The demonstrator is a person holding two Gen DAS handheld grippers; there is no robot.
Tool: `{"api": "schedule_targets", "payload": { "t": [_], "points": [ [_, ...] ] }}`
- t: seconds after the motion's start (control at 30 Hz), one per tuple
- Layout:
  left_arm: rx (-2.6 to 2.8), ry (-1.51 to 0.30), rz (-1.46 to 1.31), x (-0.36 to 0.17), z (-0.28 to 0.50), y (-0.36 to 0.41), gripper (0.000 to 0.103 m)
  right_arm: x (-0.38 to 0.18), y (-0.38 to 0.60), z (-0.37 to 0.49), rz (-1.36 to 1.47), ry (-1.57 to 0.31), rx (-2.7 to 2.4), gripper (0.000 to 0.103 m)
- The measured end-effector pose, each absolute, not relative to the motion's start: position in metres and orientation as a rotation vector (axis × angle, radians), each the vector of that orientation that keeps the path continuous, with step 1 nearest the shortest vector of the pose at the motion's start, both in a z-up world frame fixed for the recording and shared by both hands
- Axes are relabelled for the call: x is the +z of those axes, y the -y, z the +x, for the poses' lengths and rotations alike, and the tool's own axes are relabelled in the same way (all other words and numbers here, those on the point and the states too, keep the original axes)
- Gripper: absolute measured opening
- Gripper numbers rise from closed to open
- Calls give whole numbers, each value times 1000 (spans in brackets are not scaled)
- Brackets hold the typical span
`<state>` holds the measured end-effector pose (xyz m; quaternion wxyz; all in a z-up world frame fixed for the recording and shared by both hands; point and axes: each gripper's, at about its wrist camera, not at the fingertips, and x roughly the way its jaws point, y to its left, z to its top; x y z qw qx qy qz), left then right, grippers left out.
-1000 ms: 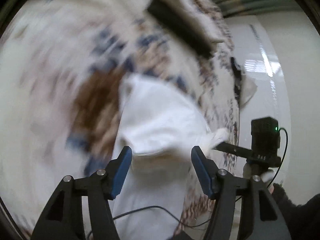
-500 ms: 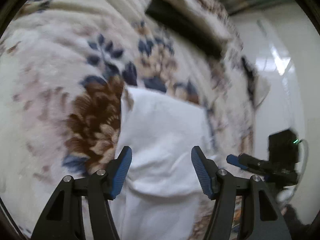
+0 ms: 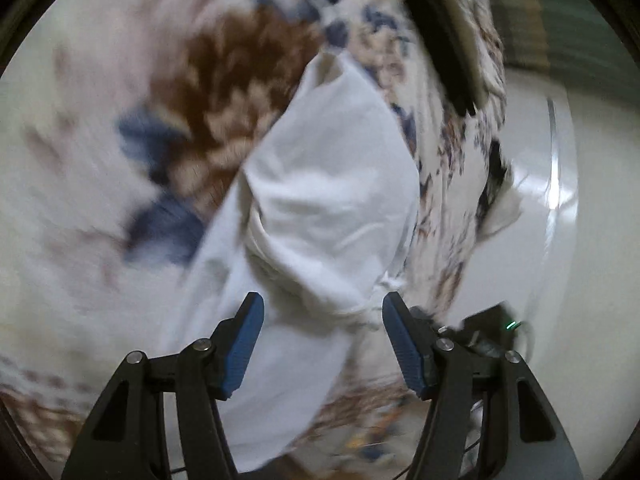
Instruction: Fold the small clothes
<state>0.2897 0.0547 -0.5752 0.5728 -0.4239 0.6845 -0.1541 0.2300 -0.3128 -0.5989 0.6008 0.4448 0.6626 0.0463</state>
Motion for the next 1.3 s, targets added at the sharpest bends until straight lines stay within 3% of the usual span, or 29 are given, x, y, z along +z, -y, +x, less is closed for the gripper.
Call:
{"api": "schedule_targets", "payload": {
  "t": [0.13,0.17,0.2,0.23,0.27,0.3,0.33,0.53,0.67,0.7,0.73,0.77,0.8,0.83,0.87,1.1,1.3],
  "points": [
    [-272,-1587,-1124,-604,294,-40,55,-625,313,226,1159,-1564,45,43],
    [-249,-1570,-1099,-601,295,-39,26,-631,311,225,1194,-1562,33,43],
    [-225,-1562,-1047,-596,297,-36,7,-635,309,226,1218,-1554,34,43],
    [-221,-1541,-994,-587,299,-34,6,-637,307,226,1229,-1550,29,41],
    [-217,-1523,-966,-581,300,-32,6,-635,306,224,1232,-1531,15,22],
    [-221,-1504,-940,-574,301,-31,6,-634,302,225,1232,-1518,16,11],
    [-235,-1487,-920,-565,300,-32,6,-631,297,226,1214,-1521,21,6],
    [-241,-1487,-824,-552,298,-38,6,-605,273,225,1144,-1524,51,4],
    [-241,-1569,-834,-581,294,-42,13,-616,269,218,1057,-1599,12,5],
    [-248,-1571,-826,-580,294,-42,22,-618,268,219,1038,-1614,0,6],
    [-269,-1563,-815,-578,293,-42,32,-619,267,221,1020,-1623,-2,14],
    [-296,-1551,-814,-574,292,-43,58,-618,268,221,1009,-1625,5,30],
    [-323,-1534,-822,-568,289,-44,71,-616,269,220,1008,-1620,12,40],
    [-353,-1510,-828,-560,285,-46,71,-611,270,219,997,-1610,25,53],
    [-371,-1500,-829,-554,282,-46,71,-605,273,216,984,-1603,32,55],
    [-382,-1500,-667,-515,220,-64,71,-585,281,167,886,-1680,106,55],
    [-252,-1629,-629,-553,137,-89,71,-600,296,92,796,-1792,146,55]
  ]
}}
